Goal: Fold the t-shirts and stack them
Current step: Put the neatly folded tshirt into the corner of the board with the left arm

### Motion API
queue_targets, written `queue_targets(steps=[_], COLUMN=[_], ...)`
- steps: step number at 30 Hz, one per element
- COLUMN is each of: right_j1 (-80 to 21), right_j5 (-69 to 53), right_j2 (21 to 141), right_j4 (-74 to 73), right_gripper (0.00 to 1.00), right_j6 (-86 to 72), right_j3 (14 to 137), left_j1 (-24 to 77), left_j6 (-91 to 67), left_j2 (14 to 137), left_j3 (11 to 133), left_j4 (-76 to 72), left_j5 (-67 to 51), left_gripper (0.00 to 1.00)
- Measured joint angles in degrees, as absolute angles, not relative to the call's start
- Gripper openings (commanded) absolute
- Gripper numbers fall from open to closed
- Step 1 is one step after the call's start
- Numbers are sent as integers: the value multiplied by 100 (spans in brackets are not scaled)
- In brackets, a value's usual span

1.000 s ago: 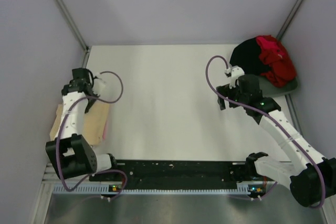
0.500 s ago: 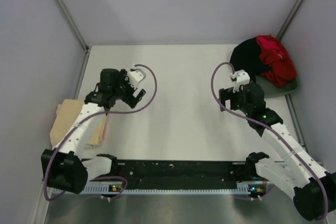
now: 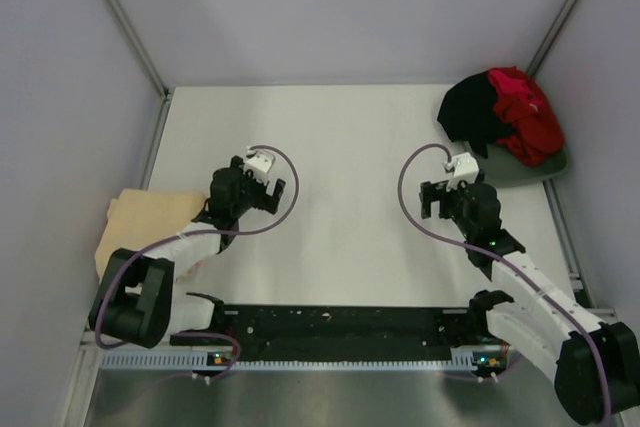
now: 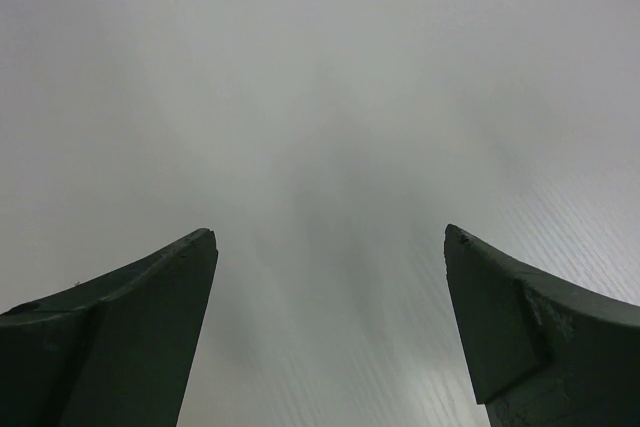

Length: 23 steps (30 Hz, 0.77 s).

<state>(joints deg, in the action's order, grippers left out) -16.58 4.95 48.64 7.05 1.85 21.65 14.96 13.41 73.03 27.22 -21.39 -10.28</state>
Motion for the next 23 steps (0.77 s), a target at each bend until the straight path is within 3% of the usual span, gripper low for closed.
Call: queue_targets(steps=[7,23], right_j1=[-1629,-1514], right_j5=[596,565], right_j2=[4967,4960], right_j4=[1173,1660], right_gripper=[99,99], right_j6=[263,351], right_j3=[1988,1765], left_j1=[1494,1494], left_j6=[1096,1059], left_j2=[7334,7411], left_j3=[2379,2283], left_j4=[-3245,-3610], left_j5=[-784,-790], left_gripper=[99,99])
